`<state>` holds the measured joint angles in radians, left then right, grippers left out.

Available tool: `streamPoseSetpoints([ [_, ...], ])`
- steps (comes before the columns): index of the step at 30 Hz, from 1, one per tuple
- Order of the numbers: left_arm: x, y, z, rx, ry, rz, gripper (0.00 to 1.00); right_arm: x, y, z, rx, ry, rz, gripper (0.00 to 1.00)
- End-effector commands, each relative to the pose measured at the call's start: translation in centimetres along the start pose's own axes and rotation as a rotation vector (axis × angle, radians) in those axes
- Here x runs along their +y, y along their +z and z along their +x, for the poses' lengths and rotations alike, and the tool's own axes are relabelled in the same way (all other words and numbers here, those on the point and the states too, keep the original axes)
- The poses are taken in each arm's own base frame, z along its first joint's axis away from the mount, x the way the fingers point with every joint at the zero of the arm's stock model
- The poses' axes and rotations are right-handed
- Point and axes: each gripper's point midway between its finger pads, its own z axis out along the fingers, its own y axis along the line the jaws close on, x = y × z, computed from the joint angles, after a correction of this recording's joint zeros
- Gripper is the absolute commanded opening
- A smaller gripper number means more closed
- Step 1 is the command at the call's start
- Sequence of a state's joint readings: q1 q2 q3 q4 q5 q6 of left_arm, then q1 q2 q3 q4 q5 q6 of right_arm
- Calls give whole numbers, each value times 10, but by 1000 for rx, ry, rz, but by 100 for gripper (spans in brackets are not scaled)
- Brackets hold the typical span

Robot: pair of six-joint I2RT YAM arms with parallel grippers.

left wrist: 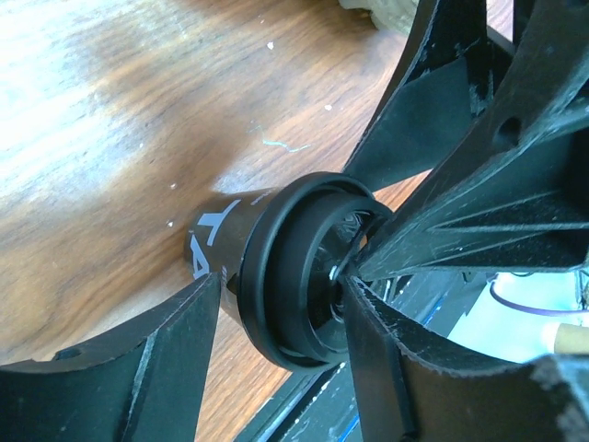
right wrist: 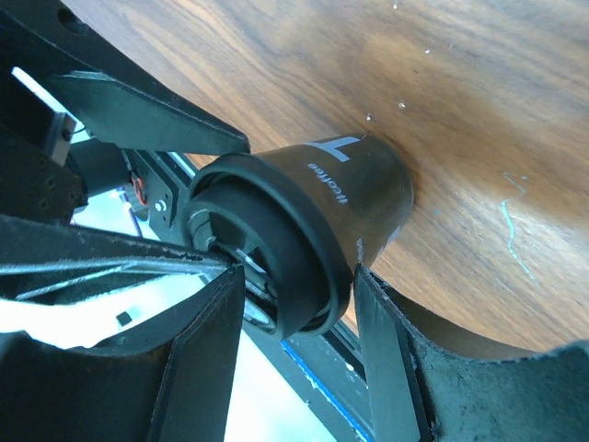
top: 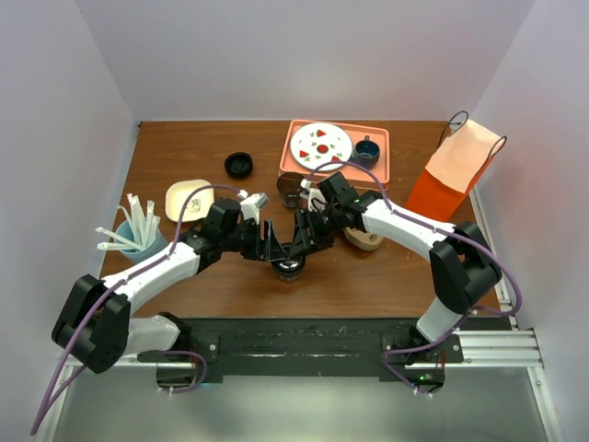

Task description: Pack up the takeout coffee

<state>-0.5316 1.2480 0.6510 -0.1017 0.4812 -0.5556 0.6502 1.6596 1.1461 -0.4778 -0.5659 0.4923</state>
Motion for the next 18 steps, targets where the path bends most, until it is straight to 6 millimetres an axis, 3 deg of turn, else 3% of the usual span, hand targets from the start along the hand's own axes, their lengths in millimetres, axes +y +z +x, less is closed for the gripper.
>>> streamPoseSetpoints([
  [1,-12,-9,-22,-48,51,-1,64,14,5,-14,-32,-20,-24,54],
  [11,-24,-31,-52,-103,72,-54,65,13,11,-13,-25,-19,-14,53],
  [18,5,-45,-36,-91,30,-167,60,24,9,-14,-26,-32,-36,54],
])
